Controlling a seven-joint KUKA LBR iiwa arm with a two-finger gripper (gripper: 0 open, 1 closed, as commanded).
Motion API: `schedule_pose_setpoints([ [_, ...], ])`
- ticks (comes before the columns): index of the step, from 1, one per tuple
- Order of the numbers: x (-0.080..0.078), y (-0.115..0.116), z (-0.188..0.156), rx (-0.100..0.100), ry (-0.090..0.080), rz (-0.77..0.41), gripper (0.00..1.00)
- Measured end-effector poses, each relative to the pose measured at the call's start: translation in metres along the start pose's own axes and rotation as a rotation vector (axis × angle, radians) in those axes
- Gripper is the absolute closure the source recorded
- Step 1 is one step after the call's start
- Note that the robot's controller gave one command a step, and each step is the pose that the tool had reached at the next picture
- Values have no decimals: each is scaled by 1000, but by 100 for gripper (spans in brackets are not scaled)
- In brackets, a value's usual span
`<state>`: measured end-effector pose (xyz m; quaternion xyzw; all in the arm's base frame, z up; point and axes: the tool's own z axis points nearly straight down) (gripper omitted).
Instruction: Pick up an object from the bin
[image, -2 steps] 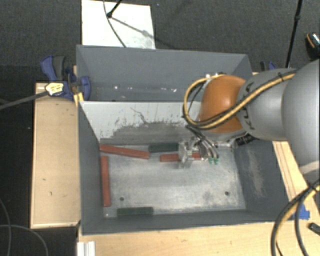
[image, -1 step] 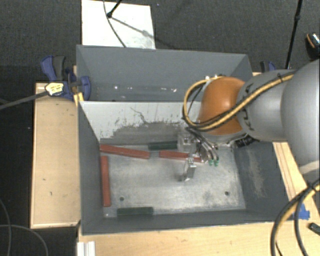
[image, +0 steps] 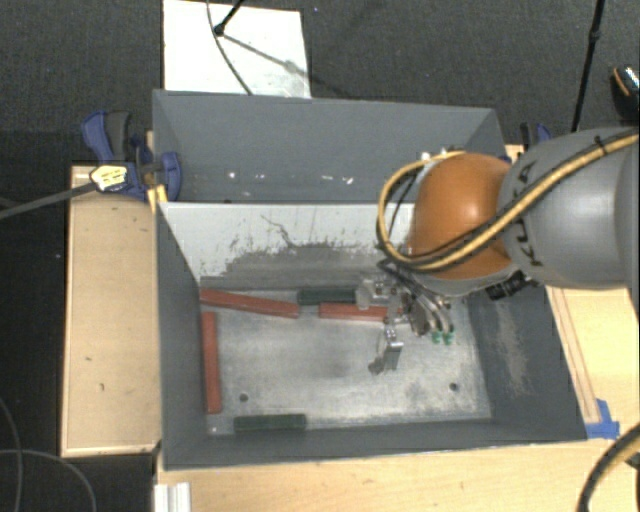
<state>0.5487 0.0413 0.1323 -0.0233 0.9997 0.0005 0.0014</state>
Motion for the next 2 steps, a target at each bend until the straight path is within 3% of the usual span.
schedule_pose_setpoints([
  [1,-27,-61,65,3,1,-22,0],
  [2,-27,-57,61,1,-2,-27,100],
])
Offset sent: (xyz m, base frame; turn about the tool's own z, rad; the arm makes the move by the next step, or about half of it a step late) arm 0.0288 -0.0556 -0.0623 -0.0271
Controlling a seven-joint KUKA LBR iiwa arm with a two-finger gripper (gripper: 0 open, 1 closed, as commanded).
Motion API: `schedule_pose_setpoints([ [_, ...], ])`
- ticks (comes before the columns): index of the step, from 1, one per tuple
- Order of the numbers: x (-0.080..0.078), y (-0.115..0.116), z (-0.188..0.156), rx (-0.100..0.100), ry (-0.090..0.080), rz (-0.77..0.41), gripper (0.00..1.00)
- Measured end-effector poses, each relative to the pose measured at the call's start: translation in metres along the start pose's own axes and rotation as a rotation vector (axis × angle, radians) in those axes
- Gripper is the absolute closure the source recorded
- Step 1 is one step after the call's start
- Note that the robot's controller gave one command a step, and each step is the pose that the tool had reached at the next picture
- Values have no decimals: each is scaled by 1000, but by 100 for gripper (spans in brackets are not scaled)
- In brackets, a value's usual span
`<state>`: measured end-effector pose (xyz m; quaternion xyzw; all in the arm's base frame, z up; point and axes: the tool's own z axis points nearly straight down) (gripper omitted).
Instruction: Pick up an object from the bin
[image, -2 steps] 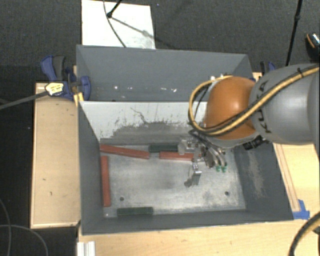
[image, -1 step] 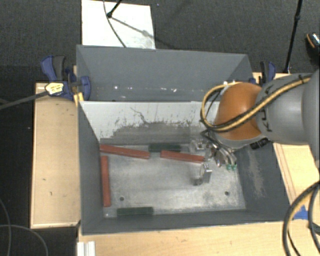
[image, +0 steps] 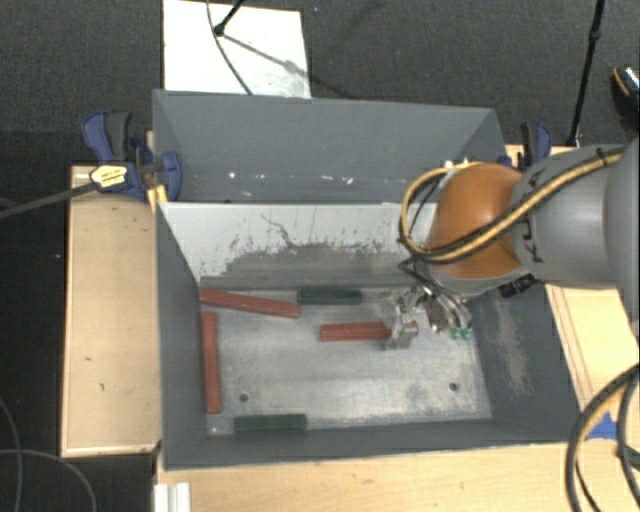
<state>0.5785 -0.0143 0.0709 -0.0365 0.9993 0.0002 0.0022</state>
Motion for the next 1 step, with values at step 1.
schedule_pose_setpoints([
  [1,-10,-1,-153,2,-5,-345,100],
])
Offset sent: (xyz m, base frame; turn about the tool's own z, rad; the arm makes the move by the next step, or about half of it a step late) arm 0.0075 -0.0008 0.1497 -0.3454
